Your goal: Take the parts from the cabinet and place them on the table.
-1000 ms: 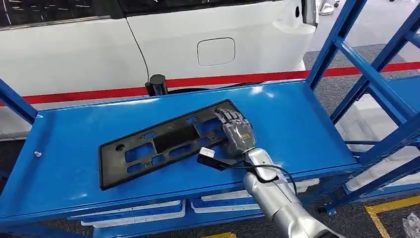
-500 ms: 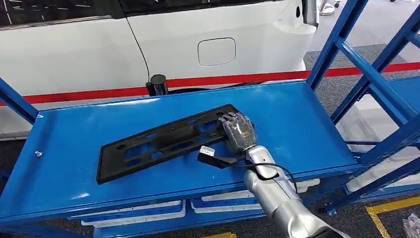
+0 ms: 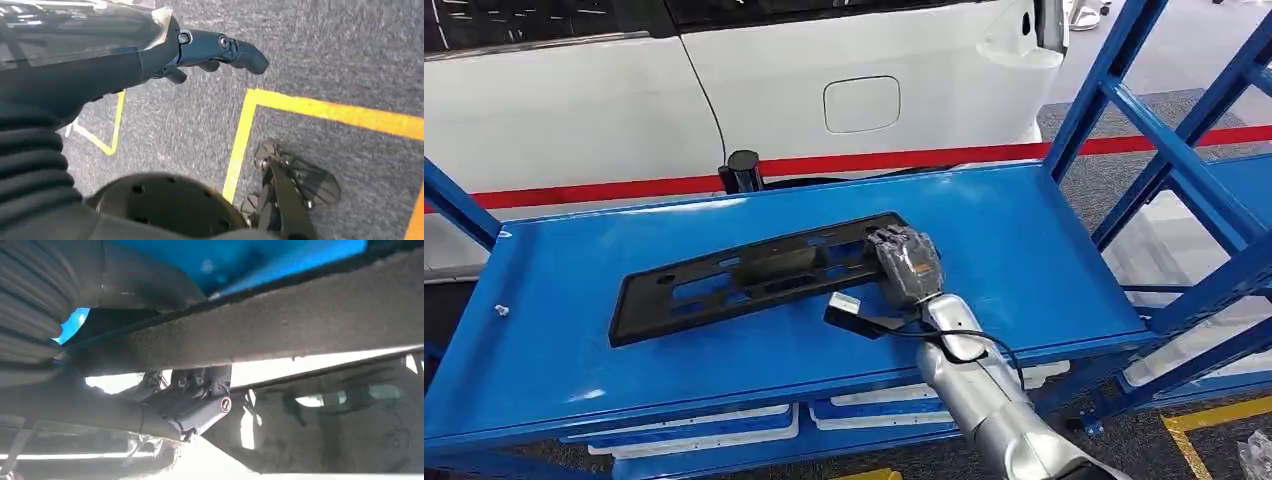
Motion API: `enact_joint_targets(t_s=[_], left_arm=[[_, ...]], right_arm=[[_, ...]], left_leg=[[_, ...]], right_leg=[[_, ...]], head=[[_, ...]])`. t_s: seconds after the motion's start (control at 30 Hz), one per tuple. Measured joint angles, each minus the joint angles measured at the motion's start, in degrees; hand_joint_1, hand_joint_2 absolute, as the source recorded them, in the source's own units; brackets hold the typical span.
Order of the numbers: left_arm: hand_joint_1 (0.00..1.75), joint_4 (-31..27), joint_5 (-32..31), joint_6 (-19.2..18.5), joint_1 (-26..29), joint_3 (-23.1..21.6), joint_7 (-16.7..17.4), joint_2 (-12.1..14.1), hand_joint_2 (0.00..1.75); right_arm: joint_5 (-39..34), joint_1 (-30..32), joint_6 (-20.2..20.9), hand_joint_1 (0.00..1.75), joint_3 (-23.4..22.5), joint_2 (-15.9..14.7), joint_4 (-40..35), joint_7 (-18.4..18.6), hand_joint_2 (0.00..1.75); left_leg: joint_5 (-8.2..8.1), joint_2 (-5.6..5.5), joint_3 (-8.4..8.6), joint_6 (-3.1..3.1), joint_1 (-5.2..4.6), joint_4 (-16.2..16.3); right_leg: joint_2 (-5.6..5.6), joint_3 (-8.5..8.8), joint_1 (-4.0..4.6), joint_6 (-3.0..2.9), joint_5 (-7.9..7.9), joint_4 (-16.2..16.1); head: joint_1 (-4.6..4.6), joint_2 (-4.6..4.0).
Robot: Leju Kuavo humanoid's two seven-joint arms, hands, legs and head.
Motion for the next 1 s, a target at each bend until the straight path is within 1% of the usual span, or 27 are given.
enact_joint_targets(t_s=[0.1, 0.17, 0.2, 0.3, 0.37, 0.4, 0.43, 0.53, 0.57, 0.6, 0.63, 0.67, 0.77, 0.8, 0.9, 1.0], left_arm=[[0.0, 0.0, 0.13, 0.68, 0.28, 0.0, 1.4, 0.0, 1.75], [0.0, 0.04, 0.22, 0.84, 0.27, 0.0, 1.7, 0.0, 1.75], [0.0, 0.07, 0.55, 1.12, 0.28, 0.0, 2.05, -0.02, 1.75], [0.0, 0.07, 1.55, 2.47, 0.3, 0.17, 3.32, 0.0, 1.75], [0.0, 0.09, 1.56, 3.11, 0.31, 0.24, 4.19, 0.0, 1.75], [0.0, 0.09, 1.44, 3.28, 0.37, 0.24, 4.35, -0.02, 1.75], [0.0, 0.09, 1.44, 3.44, 0.43, 0.24, 4.57, -0.02, 1.75], [0.0, 0.09, 1.38, 3.55, 0.34, 0.24, 4.65, -0.02, 1.75], [0.0, 0.09, 1.4, 3.59, 0.35, 0.24, 4.83, -0.02, 1.75], [0.0, 0.09, 1.44, 3.72, 0.36, 0.26, 5.15, -0.02, 1.75], [0.0, 0.09, 1.6, 3.85, 0.37, 0.33, 5.37, -0.02, 1.75], [0.0, 0.09, 1.91, 4.14, 0.36, 0.46, 5.5, -0.02, 1.75], [0.0, 0.09, 2.42, 4.53, 0.37, 0.85, 5.63, -0.02, 1.75], [0.0, 0.09, 2.47, 4.53, 0.38, 0.96, 5.64, -0.02, 1.75], [0.0, 0.09, 2.54, 4.53, 0.34, 1.2, 5.64, 0.0, 1.75], [0.0, 0.09, 2.86, 4.57, 0.35, 1.29, 5.49, 0.0, 1.75]], right_arm=[[-1.29, 2.14, -3.84, 1.75, -1.62, -0.13, -4.11, -0.48, 1.75], [-1.81, 2.82, -4.3, 1.75, -2.43, -0.26, -5.37, -0.61, 1.75], [-2.91, 3.44, -4.3, 1.75, -2.82, -0.31, -6.43, -1.47, 1.75], [-8.05, 5.96, -4.32, 1.75, -4.77, -0.2, -11.3, -6.59, 1.75], [-16.26, 8.95, -4.23, 1.75, -6.46, -0.15, -17.98, -10.96, 1.75], [-18.8, 9.75, -4.19, 1.75, -6.86, -0.15, -20.42, -11.91, 1.75], [-20.5, 9.82, -4.15, 1.75, -6.9, -0.13, -22.03, -12.09, 1.75], [-21.09, 10.46, -4.04, 1.75, -7.63, -0.22, -24.59, -12.28, 1.75], [-22.88, 11.07, -3.47, 1.75, -7.91, -0.22, -25.87, -12.99, 1.75], [-25.56, 11.39, -2.61, 1.75, -7.93, -0.22, -26.73, -13.84, 1.75], [-30.31, 11.67, -1.01, 1.75, -7.95, -0.22, -27.91, -14.99, 1.75], [-35.27, 12.1, 1.22, 1.75, -8.02, -0.24, -29.14, -15.69, 1.75], [-50.73, 13.76, 9.63, 1.75, -8.99, -0.48, -34.33, -16.78, 1.75], [-54.12, 14.2, 11.49, 1.75, -9.42, -0.59, -35.87, -17.18, 1.75], [-62.47, 15.55, 15.99, 1.75, -10.93, -0.94, -40.15, -18.51, 1.75], [-66.98, 17.35, 17.69, 1.75, -12.71, -1.2, -44.35, -20.26, 1.75]], left_leg=[[0.0, 0.01, -0.11, 0.0, 0.0, 0.0], [0.0, 0.01, -0.12, 0.0, 0.0, 0.0], [0.0, 0.01, -0.14, 0.0, 0.0, 0.0], [-0.01, 0.0, -0.23, 0.0, 0.0, 0.0], [0.0, -0.12, -0.34, 0.0, 0.0, 0.01], [0.0, -0.11, -0.4, 0.0, 0.0, 0.01], [0.0, 0.0, -0.42, 0.0, 0.0, 0.0], [-0.01, 0.03, -0.39, 0.0, 0.0, 0.0], [-0.01, 0.02, -0.41, 0.0, 0.0, 0.0], [-0.01, 0.01, -0.41, 0.0, 0.0, 0.0], [-0.01, 0.01, -0.41, 0.0, 0.0, 0.0], [-0.01, 0.01, -0.4, 0.0, 0.0, 0.0], [-0.01, 0.01, -0.47, 0.0, 0.0, 0.0], [-0.01, 0.0, -0.49, 0.0, 0.0, 0.01], [-0.01, 0.01, -0.5, 0.0, 0.0, 0.01], [-0.02, 0.0, -0.53, 0.0, -0.01, 0.0]], right_leg=[[0.02, -0.11, 0.0, 0.01, 0.01, 0.0], [0.02, -0.14, 0.0, 0.0, 0.01, 0.0], [0.02, -0.14, 0.0, 0.0, 0.01, 0.0], [0.02, -0.24, 0.0, 0.01, 0.01, 0.0], [-0.09, -0.26, 0.0, 0.01, 0.0, -0.01], [-0.11, -0.31, 0.0, 0.01, -0.01, 0.0], [-0.01, -0.39, 0.0, 0.01, 0.0, 0.0], [0.05, -0.4, 0.0, 0.01, 0.0, -0.01], [0.05, -0.4, 0.0, 0.01, 0.0, -0.01], [0.04, -0.4, 0.0, 0.01, 0.0, -0.01], [0.04, -0.42, 0.0, 0.01, 0.01, -0.01], [0.05, -0.42, 0.0, 0.01, 0.01, -0.01], [0.04, -0.46, 0.0, 0.01, 0.0, 0.0], [0.04, -0.49, 0.0, 0.01, 0.0, -0.01], [0.04, -0.52, 0.0, 0.01, 0.0, -0.01], [0.04, -0.54, -0.01, 0.01, 0.0, -0.01]], head=[[0.0, 0.0], [0.0, -0.02], [0.02, 0.0], [-0.04, 0.0], [0.04, 0.0], [-0.02, -0.02], [-0.02, 0.0], [0.0, 0.0], [0.02, 0.0], [-0.02, 0.0], [0.0, 0.0], [0.0, -0.02], [0.0, 0.0], [0.0, 0.0], [0.0, 0.0], [0.0, -0.02]])
